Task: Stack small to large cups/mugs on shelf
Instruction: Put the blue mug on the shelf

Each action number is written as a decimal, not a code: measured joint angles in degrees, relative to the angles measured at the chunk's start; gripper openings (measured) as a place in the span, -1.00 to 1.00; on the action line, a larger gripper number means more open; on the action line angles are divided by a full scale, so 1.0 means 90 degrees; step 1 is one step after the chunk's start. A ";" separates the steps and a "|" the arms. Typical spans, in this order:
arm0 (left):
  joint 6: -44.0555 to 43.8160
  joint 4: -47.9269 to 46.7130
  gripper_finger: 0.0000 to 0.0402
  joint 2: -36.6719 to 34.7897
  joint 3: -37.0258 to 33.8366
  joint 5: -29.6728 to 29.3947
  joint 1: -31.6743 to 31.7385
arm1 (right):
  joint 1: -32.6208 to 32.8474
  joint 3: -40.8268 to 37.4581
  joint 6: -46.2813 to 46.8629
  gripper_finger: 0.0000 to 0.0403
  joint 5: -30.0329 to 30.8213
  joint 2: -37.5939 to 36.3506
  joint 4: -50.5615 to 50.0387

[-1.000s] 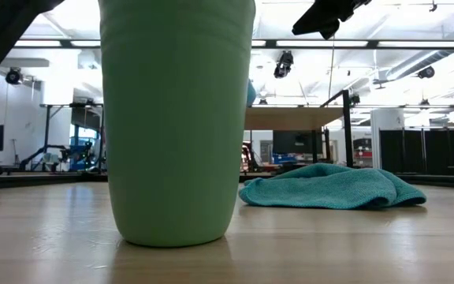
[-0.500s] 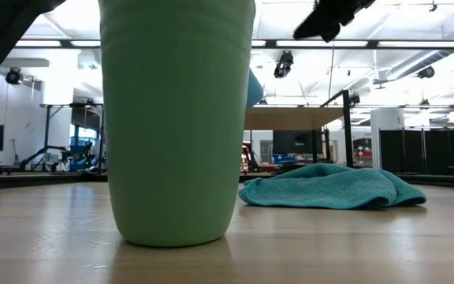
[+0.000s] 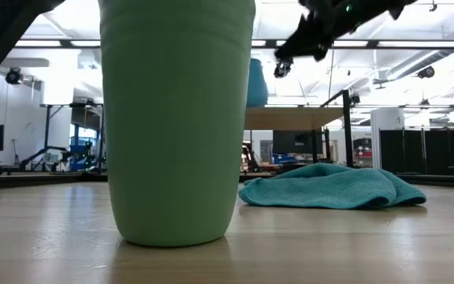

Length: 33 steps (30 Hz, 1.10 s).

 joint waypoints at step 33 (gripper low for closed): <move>0.0291 0.0162 -0.72 -0.0052 0.0001 -0.0081 0.0053 | -0.0352 0.1217 -0.0152 -0.72 0.0003 0.1681 -0.0653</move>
